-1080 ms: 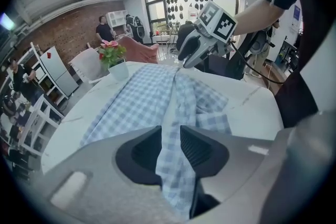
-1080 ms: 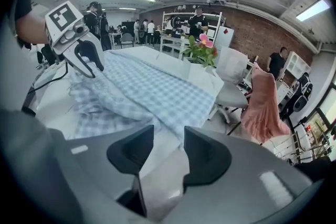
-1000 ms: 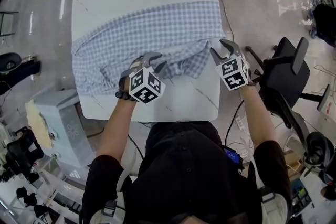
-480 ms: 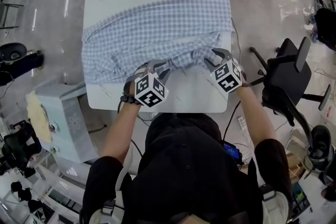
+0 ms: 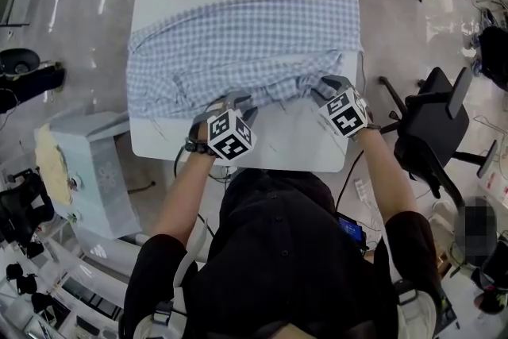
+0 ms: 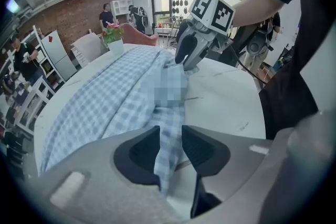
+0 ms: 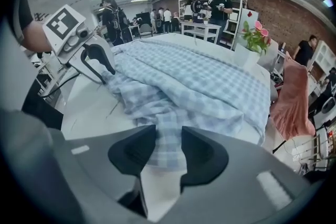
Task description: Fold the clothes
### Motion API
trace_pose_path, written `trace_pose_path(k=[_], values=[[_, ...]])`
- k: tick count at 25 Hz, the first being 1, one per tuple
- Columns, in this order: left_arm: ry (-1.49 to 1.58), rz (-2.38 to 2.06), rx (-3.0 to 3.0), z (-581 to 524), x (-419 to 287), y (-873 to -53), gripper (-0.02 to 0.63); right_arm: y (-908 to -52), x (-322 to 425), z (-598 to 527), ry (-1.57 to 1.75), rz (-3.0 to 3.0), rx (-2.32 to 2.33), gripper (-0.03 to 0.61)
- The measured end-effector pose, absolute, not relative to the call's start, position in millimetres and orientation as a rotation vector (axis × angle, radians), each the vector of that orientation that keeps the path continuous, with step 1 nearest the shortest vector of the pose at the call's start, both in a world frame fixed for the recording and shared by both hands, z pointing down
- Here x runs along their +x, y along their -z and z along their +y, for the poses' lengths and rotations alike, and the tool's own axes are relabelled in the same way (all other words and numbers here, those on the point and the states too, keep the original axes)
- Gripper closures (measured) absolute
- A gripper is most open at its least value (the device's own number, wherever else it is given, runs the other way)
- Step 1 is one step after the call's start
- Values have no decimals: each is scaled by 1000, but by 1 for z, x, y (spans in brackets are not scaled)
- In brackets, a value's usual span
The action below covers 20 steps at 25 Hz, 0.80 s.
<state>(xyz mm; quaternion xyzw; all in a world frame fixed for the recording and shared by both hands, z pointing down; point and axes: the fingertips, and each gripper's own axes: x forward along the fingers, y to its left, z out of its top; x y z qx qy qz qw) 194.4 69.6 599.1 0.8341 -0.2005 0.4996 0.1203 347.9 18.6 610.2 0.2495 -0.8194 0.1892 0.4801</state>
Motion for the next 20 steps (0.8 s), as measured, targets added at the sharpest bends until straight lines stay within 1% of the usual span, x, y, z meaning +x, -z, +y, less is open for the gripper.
trace_pose_path(k=[2, 5, 6, 13, 15, 18, 20], values=[[-1469, -575, 2426, 73, 196, -604, 474, -611, 351, 21, -449, -1981, 595, 448], [-1478, -568, 2417, 74, 198, -609, 474, -612, 358, 24, -408, -1949, 578, 531], [-1484, -567, 2414, 75, 198, -610, 474, -613, 362, 26, -390, -1940, 574, 544], [-1495, -560, 2410, 76, 199, -614, 485, -616, 404, 32, -272, -1852, 601, 557], [-1510, -533, 2415, 80, 201, -614, 513, -617, 419, 35, -256, -1820, 607, 557], [-1550, -496, 2433, 87, 205, -615, 574, -618, 440, 40, -247, -1783, 626, 557], [-1567, -469, 2446, 92, 209, -614, 589, -617, 452, 43, -248, -1767, 641, 557]])
